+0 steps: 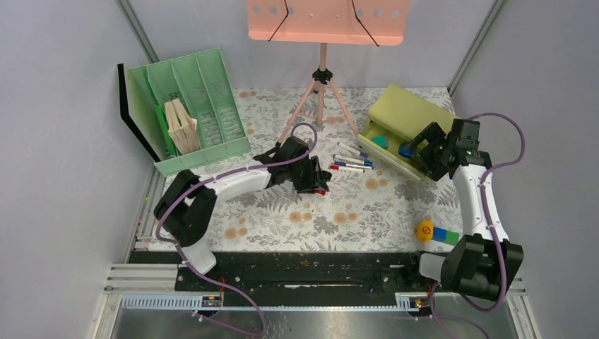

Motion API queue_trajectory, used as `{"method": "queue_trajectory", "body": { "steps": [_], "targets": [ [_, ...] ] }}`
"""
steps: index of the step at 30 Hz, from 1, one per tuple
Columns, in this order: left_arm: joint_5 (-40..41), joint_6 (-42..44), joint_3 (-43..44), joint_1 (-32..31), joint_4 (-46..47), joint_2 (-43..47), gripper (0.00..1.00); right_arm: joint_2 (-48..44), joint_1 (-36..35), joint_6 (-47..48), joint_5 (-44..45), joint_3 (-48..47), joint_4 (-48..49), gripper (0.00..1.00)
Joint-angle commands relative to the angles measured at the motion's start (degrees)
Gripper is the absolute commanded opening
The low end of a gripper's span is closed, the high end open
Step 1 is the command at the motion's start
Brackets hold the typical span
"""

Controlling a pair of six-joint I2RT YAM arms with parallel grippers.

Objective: Organize the desk
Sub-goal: Pick up the stationery from the center of the board, then place the stationery in the drawer.

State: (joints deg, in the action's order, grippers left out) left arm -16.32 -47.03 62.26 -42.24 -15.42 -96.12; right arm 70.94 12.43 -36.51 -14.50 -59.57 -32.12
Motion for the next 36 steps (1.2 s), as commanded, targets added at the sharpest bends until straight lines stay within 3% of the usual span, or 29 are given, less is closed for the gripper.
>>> {"method": "queue_trajectory", "body": {
  "steps": [1, 13, 27, 36],
  "targets": [
    [-7.23, -7.00, 6.25, -0.19, 8.13, -4.63, 0.25, -2.10, 0.15, -0.19, -0.69, 0.49, 0.83, 0.98],
    [-13.09, -22.50, 17.82, -0.31, 23.78, -15.34, 0.25, -1.42, 0.14, 1.49, 0.54, -2.88, -0.99, 0.98],
    [-12.06, -31.54, 36.96, -0.27, 23.28, -25.56, 0.23, 0.24, 0.15, 2.25, 0.68, -5.51, -1.84, 0.98],
    [-7.92, -36.38, 45.83, -0.18, 17.31, -30.89, 0.20, 0.76, 0.16, 2.42, 0.76, -5.82, -1.85, 0.98]
  ]
}}
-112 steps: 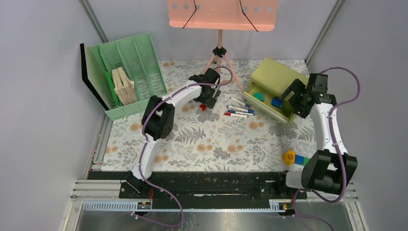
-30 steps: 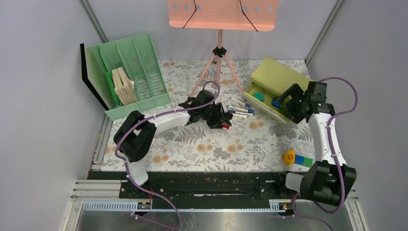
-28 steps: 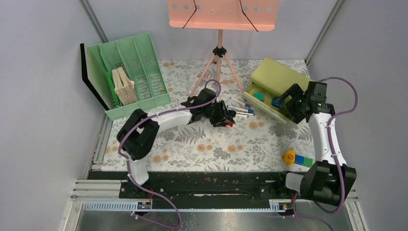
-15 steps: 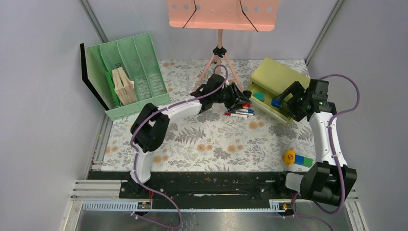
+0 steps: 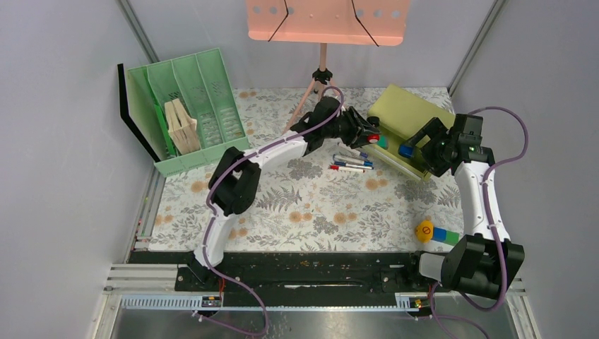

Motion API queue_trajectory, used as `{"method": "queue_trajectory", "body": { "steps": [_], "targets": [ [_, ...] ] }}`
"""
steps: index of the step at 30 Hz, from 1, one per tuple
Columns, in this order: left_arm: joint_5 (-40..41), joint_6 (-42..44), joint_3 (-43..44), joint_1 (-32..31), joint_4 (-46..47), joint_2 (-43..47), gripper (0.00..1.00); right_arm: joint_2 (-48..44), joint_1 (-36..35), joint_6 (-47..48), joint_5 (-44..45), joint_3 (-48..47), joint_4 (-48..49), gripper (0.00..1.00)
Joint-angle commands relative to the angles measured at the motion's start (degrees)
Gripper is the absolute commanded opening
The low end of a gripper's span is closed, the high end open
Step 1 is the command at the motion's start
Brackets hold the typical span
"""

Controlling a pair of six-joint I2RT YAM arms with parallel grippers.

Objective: Organize the desk
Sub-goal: Place the stationery in the drawer.

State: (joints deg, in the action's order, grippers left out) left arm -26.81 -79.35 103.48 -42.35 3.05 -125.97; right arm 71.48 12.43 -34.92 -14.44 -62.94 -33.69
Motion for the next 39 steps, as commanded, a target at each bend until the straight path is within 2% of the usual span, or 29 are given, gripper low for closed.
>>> {"method": "queue_trajectory", "body": {
  "steps": [1, 4, 8, 14, 16, 17, 18, 19, 32, 39],
  "targets": [
    [2.63, -4.69, 5.21, -0.11, -1.21, -1.60, 0.21, 0.24, 0.15, 0.82, 0.66, -2.41, -0.32, 0.98],
    [2.74, -6.46, 7.06, -0.15, -1.21, -3.27, 0.22, 0.37, 0.14, 0.76, 0.59, -2.37, -0.31, 0.98],
    [2.25, -6.44, 9.93, -0.36, -2.28, -4.83, 0.31, 0.44, 0.14, 0.76, 0.64, -2.37, -0.34, 0.98],
    [2.01, -6.30, 11.38, -0.61, -2.72, -5.70, 0.34, 0.70, 0.14, 0.66, 0.72, -2.37, -0.24, 0.98],
    [1.57, -6.33, 12.06, -0.66, -2.85, -6.04, 0.38, 0.70, 0.14, 0.76, 0.75, -2.38, -0.31, 0.98],
    [1.32, -6.19, 12.63, -0.71, -2.95, -6.23, 0.50, 0.74, 0.14, 0.74, 0.74, -2.37, -0.28, 0.98],
    [1.14, -6.03, 13.01, -0.64, -2.96, -6.25, 0.94, 0.77, 0.14, 0.75, 0.79, -2.43, -0.32, 0.98],
    [0.84, -5.92, 13.21, -0.63, -2.96, -6.47, 0.98, 0.79, 0.14, 0.74, 0.79, -2.37, -0.25, 0.98],
    [-0.08, -4.14, 14.02, -0.67, -2.14, -5.35, 0.99, 0.77, 0.14, 0.47, 0.58, -2.23, -0.30, 0.98],
    [-1.00, -0.34, 14.08, -0.27, -2.77, -2.88, 0.99, 0.39, 0.14, 0.38, 0.47, -2.45, -0.32, 0.98]
  ]
}}
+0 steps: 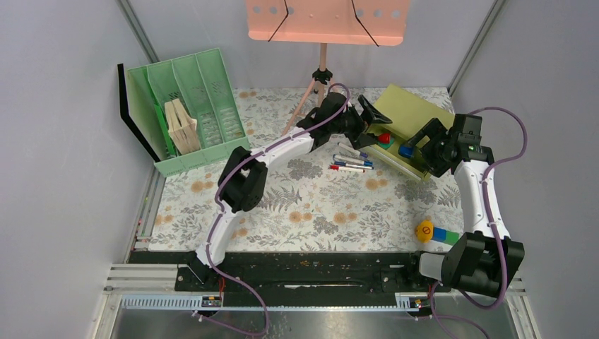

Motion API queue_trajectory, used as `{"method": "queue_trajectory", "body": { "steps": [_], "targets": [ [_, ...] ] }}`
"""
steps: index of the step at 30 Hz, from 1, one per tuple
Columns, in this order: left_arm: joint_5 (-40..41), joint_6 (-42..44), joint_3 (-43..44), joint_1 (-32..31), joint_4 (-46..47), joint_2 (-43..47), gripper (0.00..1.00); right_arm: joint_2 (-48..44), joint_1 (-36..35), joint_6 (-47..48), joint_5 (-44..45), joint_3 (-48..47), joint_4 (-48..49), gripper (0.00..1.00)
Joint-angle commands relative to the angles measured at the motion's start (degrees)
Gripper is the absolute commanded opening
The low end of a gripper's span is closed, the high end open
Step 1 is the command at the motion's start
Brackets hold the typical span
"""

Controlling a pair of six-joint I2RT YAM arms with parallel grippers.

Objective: Organize the desk
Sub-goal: Place the stationery in the drawer, then close the drawer in the storage box.

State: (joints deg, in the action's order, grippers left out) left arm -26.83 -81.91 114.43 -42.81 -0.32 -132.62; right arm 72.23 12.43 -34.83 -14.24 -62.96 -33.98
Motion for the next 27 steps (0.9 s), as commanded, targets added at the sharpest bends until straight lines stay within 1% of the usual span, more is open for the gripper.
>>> {"method": "queue_trajectory", "body": {
  "steps": [1, 4, 8, 14, 17, 21, 24, 27],
  "targets": [
    [-1.06, 3.50, 2.85, 0.28, -0.23, 4.48, 0.99, -0.41, 0.14, 0.29, 0.19, -2.50, -0.04, 0.98],
    [-0.97, 8.19, 1.39, 0.81, -4.42, 7.14, 0.99, -0.37, 0.14, 0.10, -0.75, -2.73, -0.04, 0.98],
    [0.35, 16.86, -2.32, 1.87, -10.56, 12.25, 0.99, -0.32, 0.14, -0.21, -2.42, -3.39, -0.04, 0.98],
    [4.52, 32.86, -8.08, 4.27, -21.95, 20.63, 0.99, -0.19, 0.06, -1.26, -4.29, -4.27, -0.04, 0.98],
    [9.63, 43.38, -8.84, 4.70, -30.26, 24.40, 0.99, -0.15, -0.71, -1.36, -4.37, -4.30, -0.03, 0.98],
    [21.00, 54.73, -12.14, 4.67, -38.54, 30.38, 0.99, -0.87, -2.95, -0.51, -2.93, -4.39, -0.03, 0.98],
    [32.52, 59.99, -17.44, 4.75, -41.60, 35.24, 0.99, -1.11, -4.93, -0.19, -1.97, -4.11, -0.04, 0.98],
    [42.11, 62.40, -22.49, 4.79, -43.27, 39.56, 0.99, -0.98, -7.63, 0.47, -0.59, -3.80, -0.04, 0.98]
  ]
}}
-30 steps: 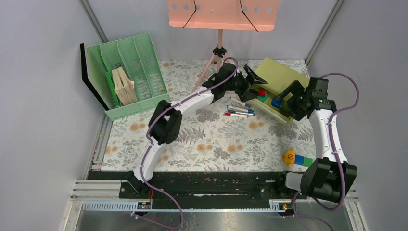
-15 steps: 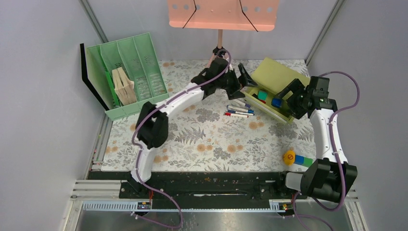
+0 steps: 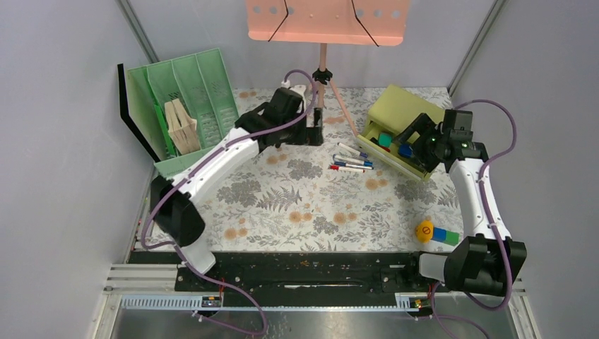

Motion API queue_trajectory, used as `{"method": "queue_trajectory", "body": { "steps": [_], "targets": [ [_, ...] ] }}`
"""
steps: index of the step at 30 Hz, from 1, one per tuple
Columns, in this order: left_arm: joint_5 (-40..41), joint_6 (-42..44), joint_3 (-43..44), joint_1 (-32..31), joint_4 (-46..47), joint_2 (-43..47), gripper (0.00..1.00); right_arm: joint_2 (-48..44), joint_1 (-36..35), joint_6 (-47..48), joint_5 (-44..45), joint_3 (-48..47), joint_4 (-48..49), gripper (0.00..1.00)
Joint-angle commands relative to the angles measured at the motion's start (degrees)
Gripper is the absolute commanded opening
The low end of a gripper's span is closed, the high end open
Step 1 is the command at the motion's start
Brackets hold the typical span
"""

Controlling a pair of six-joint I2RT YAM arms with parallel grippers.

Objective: Organize the desk
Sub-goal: Close the drawer in the storage box.

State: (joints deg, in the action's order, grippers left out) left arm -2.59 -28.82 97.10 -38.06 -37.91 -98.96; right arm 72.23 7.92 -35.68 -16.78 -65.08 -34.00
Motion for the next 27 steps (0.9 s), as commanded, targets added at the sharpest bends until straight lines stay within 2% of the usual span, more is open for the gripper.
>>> {"method": "queue_trajectory", "body": {
  "steps": [1, 5, 8, 13, 19, 24, 27],
  "targets": [
    [21.02, 9.34, -6.48, 0.02, -6.13, 7.17, 0.99, -0.87, -3.96, 1.50, 2.35, -1.41, 0.03, 0.98],
    [31.21, 7.04, -11.46, 0.03, -7.50, 10.78, 0.99, -0.74, -7.00, 2.14, 3.67, -0.18, 0.38, 0.98],
    [32.15, 3.89, -12.67, 0.95, -9.37, 10.82, 0.99, -0.67, -7.64, 2.92, 4.45, 0.57, 0.42, 0.98],
    [24.37, -1.37, -16.82, 2.18, -7.22, 11.35, 0.99, -0.83, -9.24, 3.78, 4.99, 1.68, 0.33, 0.98],
    [7.67, -8.48, -26.32, 3.83, 5.30, 14.14, 0.98, -2.36, -9.15, 4.70, 6.39, 1.93, 0.36, 0.98],
    [-7.13, -15.39, -32.27, 5.19, 16.44, 11.79, 0.92, -3.04, -9.17, 5.65, 7.27, 1.64, 0.20, 0.98],
    [-13.35, -18.91, -33.96, 5.21, 21.96, 9.20, 0.89, -3.23, -9.15, 6.15, 7.33, 1.55, 0.00, 0.98]
  ]
}}
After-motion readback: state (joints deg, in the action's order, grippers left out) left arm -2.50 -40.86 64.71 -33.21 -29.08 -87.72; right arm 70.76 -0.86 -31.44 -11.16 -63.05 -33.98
